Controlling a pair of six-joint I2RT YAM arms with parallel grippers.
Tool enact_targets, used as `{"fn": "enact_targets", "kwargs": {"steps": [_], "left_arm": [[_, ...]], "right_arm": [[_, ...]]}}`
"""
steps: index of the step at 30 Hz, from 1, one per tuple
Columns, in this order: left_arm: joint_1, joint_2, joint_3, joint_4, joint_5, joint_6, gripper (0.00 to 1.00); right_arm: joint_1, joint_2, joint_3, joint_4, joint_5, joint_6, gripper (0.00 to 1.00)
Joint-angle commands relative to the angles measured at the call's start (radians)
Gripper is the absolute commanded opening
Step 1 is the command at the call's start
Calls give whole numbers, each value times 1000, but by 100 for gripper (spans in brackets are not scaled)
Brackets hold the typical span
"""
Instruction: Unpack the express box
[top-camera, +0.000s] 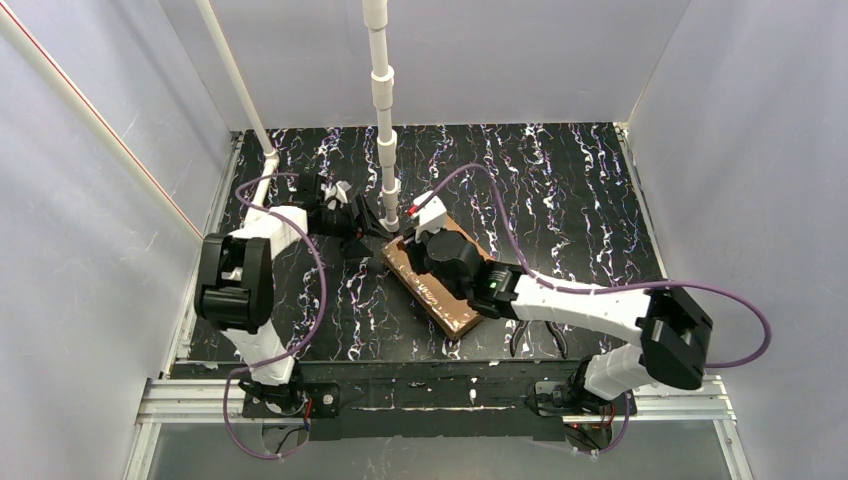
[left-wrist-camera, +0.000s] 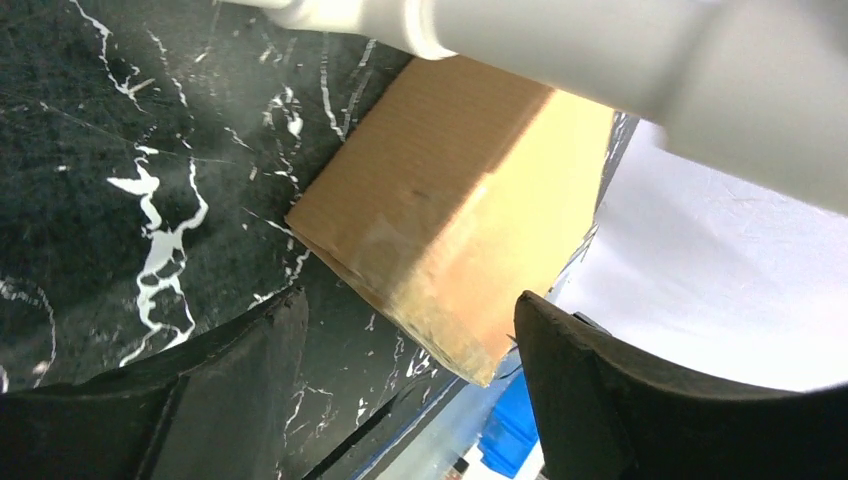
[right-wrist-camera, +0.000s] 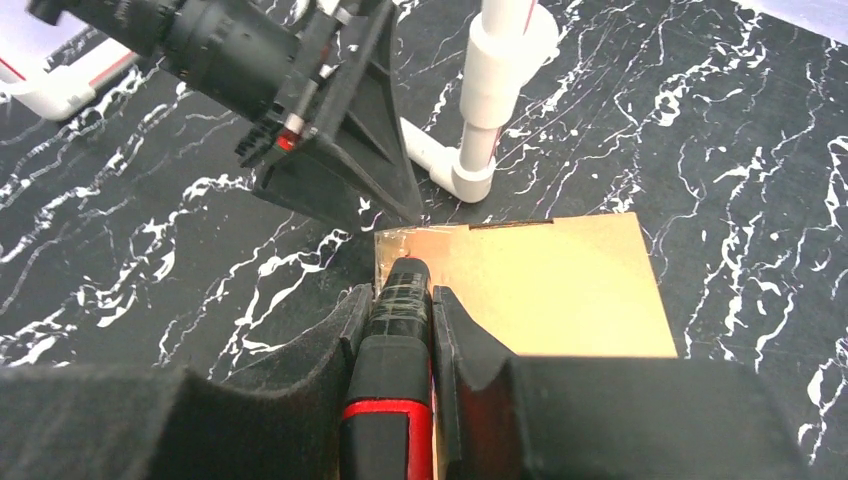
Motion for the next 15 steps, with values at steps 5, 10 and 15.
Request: {"fn": "enact_targets", "kwargs": {"steps": [5,10,15], "left_arm": [[46,-298,-3,-135,-37,103,77],[56,-390,-82,-200,-111,-24,71],[58,-389,-216,-65,3,-241,67]], "right_arm": [[-177,-165,85,-216,-169,187,1],[-250,-155,131,-253,-386,190,1],[-250,-134,111,-165,-386,171,1]]}}
